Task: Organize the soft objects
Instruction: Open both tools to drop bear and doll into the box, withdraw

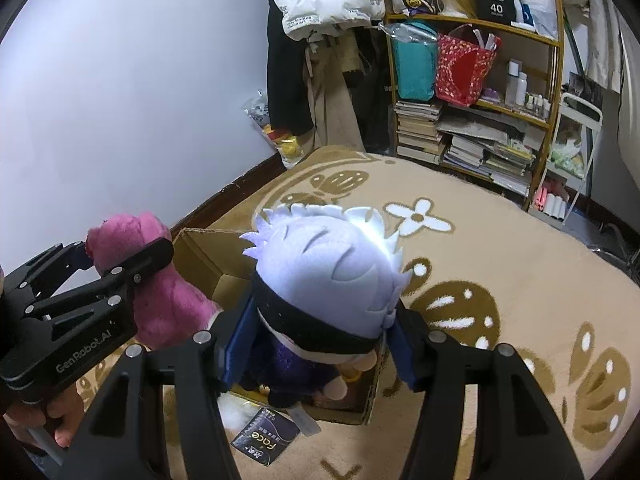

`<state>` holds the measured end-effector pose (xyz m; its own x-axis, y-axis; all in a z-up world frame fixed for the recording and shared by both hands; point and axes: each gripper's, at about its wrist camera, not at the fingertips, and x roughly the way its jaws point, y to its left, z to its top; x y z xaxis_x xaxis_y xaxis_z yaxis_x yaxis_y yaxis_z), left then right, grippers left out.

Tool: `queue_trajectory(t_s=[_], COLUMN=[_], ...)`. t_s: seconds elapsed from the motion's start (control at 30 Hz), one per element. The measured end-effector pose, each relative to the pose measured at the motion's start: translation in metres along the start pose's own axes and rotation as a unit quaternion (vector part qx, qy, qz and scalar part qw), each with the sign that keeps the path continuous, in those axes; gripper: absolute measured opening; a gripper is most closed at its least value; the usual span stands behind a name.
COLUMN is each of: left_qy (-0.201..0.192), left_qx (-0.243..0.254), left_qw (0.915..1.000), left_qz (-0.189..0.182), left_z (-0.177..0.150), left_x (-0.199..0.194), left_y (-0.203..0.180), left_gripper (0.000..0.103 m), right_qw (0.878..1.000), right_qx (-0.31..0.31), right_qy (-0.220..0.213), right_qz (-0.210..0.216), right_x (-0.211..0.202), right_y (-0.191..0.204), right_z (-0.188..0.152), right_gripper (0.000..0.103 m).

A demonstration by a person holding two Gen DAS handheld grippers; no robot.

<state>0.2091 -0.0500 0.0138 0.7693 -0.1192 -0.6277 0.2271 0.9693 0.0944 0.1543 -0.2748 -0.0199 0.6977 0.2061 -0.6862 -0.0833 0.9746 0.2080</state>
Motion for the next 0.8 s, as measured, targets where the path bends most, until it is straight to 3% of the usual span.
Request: queue_trajectory(t_s=[0.4, 0.47, 0.53, 0.63, 0.77, 0.8], left_qy=[0.006, 0.003, -0.005, -0.016, -0.014, -0.016], left_qx=[0.008, 0.004, 0.003, -0.002, -0.017, -0.021], left_qw=[0.9999, 0.9999, 0.9999, 0.9998, 0.9997, 0.9996], left_qz=[0.010, 0.011, 0.015, 0.014, 0.006, 0.008], left_z=[0.000, 0.002, 0.003, 0.005, 0.008, 0.008], left_x=[0.010, 0.010, 0.007, 0.002, -0.002, -0.004], left_y=[-0.001, 0.001, 0.001, 0.005, 0.013, 0.015], left_gripper=[0.057, 0.062, 0.076, 0.083, 0.094, 0.098], right_qw=[1.000, 1.000, 1.000, 1.000, 1.000, 1.000], right_qx=[-0.004, -0.003, -0.004, -0.001, 0.019, 0.023], right_qy=[0.019, 0.019, 0.016, 0.009, 0.013, 0.014], right_qz=[0.002, 0.000, 0.000, -0.004, -0.013, -0.015], right_x=[0.020, 0.020, 0.018, 0.013, 0.009, 0.008], right_y=[-0.001, -0.001, -0.002, -0.004, -0.012, -0.013], right_z=[-0.008, -0.008, -0.008, -0.006, -0.004, -0.003], right_gripper=[0.065, 0.068, 0.078, 0.089, 0.093, 0.098])
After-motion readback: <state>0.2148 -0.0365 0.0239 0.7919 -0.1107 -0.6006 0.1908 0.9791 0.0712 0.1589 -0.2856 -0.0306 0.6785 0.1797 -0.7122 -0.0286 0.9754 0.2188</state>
